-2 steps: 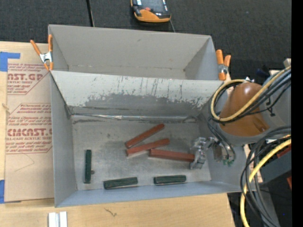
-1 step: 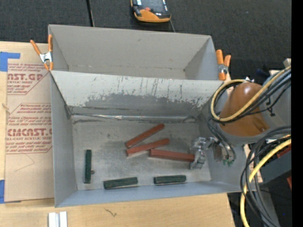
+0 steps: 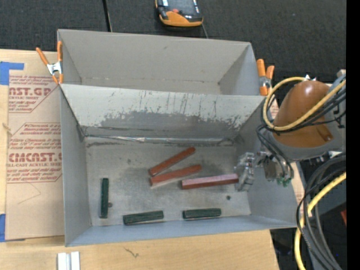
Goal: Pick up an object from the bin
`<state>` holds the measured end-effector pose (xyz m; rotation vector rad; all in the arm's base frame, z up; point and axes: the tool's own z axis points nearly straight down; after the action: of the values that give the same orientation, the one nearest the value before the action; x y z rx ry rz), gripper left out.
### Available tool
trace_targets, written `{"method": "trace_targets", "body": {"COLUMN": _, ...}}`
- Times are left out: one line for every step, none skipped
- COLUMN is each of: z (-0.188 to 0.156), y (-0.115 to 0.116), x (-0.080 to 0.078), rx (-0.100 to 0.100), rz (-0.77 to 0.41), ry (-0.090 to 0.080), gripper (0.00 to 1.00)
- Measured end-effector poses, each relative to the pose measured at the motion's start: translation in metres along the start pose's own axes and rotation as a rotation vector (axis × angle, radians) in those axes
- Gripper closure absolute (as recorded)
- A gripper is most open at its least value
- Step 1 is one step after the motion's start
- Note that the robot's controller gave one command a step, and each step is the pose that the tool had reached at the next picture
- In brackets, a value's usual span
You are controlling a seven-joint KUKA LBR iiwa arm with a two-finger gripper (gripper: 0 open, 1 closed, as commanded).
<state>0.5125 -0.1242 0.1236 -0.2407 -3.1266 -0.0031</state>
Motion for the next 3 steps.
{"method": "trace_targets", "body": {"z": -0.031, "y": 0.013, "x": -0.035, "rx": 0.001, "rz": 0.017, "ry": -0.009, "gripper": 1.00}}
{"method": "trace_targets", "body": {"z": -0.079, "y": 0.015, "x": -0.033, "rx": 0.000, "rz": 0.006, "ry": -0.001, "gripper": 1.00}}
{"method": "trace_targets", "body": {"z": -0.005, "y": 0.053, "x": -0.029, "rx": 0.000, "rz": 0.020, "ry": -0.001, "gripper": 0.00}}
